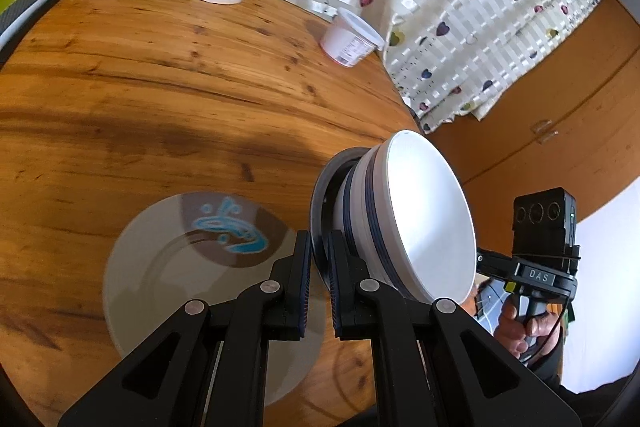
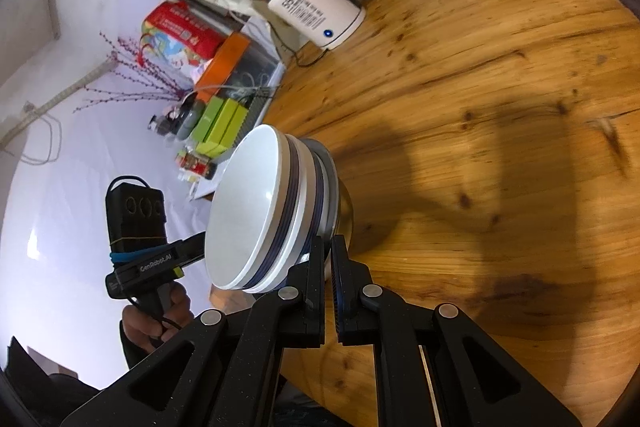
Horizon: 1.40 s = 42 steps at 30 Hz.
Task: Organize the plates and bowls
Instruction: 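Lower the bowl stack onto the beige plates with both tools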
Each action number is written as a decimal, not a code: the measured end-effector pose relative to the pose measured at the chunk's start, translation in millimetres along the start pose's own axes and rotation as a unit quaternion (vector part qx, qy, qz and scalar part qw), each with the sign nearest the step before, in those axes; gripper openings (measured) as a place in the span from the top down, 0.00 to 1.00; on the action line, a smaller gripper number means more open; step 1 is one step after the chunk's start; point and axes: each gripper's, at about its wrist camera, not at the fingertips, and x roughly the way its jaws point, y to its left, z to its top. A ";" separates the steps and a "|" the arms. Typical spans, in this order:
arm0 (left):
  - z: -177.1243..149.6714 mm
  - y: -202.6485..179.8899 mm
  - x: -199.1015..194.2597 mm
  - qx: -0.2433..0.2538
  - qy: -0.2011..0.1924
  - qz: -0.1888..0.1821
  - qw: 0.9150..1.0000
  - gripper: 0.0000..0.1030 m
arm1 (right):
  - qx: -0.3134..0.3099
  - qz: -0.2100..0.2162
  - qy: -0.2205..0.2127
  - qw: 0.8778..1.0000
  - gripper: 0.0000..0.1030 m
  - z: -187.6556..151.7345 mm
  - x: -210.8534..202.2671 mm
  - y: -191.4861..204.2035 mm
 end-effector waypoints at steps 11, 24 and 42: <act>-12.9 31.7 -33.1 -0.034 -0.022 0.022 0.999 0.93 | -0.022 0.016 0.041 0.999 0.94 3.0 38.7 21.7; -29.0 63.2 -50.4 -0.071 -0.029 0.044 0.996 0.93 | -0.029 0.021 0.083 0.996 0.94 -2.8 77.2 35.9; -34.6 71.6 -52.5 -0.081 -0.021 0.053 0.995 0.93 | -0.030 0.010 0.096 0.995 0.94 -2.5 85.5 37.3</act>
